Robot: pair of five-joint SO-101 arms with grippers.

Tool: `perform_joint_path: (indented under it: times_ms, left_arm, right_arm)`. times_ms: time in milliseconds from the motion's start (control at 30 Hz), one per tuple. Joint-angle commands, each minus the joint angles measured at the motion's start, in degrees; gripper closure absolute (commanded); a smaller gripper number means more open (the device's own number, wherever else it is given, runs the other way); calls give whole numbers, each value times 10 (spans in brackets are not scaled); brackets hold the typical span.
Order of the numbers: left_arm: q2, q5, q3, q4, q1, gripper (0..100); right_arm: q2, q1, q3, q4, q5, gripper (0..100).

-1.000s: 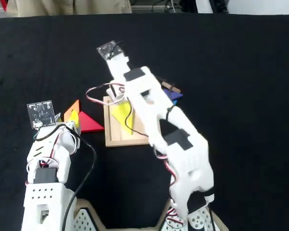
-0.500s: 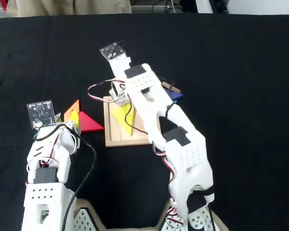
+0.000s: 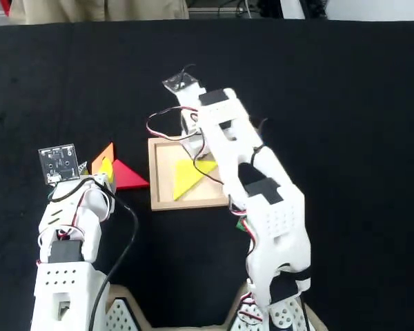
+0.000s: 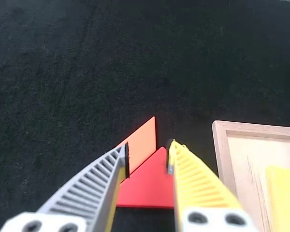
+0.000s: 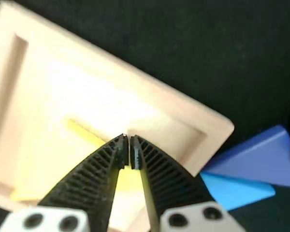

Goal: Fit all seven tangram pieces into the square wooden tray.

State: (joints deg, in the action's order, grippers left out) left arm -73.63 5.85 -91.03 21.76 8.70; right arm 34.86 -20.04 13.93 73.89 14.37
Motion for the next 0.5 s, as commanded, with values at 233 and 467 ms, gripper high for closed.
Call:
perform_joint_path:
  times_ms: [233,467]
  left_arm:
    - [-7,-3,6,-14,-7,845]
    - [-7,-3,6,-14,-7,845]
  right_arm:
    - [-9,13,4,86,41,988]
    - [-73,13,-27,118,44,988]
